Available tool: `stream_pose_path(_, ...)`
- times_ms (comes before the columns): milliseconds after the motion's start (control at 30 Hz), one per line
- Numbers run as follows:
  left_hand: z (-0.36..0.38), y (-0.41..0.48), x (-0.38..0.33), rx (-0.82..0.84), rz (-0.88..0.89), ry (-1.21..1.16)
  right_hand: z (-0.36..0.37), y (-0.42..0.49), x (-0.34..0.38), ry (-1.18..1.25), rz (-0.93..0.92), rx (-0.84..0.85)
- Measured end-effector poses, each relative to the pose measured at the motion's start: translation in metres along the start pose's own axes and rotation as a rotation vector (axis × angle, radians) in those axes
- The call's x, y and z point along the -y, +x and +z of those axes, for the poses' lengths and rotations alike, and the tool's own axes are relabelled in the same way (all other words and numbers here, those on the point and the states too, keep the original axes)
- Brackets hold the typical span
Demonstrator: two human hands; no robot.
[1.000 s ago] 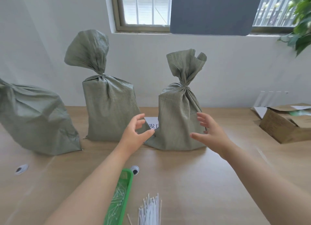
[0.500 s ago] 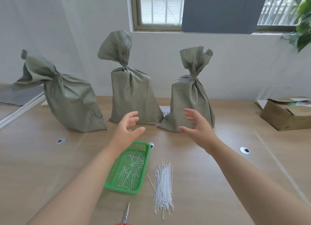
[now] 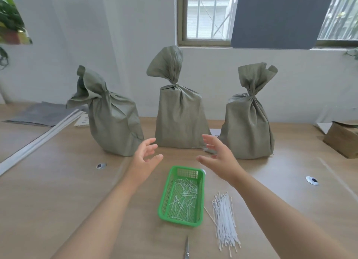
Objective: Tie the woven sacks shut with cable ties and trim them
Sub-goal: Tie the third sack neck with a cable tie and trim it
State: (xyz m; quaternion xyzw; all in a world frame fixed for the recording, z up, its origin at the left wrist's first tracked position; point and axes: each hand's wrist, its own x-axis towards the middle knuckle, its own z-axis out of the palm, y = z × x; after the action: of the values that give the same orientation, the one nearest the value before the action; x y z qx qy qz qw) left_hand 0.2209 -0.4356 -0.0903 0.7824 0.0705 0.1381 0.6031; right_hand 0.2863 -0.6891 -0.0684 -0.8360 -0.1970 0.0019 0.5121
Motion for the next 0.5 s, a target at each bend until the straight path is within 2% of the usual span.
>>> stream_pose_path(200,-0.093,0.015,0.019,0.027,-0.004,-0.028,0.088,0.007,0.046,0.023,0.028,-0.075)
stream_pose_path(500,-0.173,0.035,0.041,-0.027,-0.054,-0.047,0.168,0.048,0.084,0.042,0.021,-0.019)
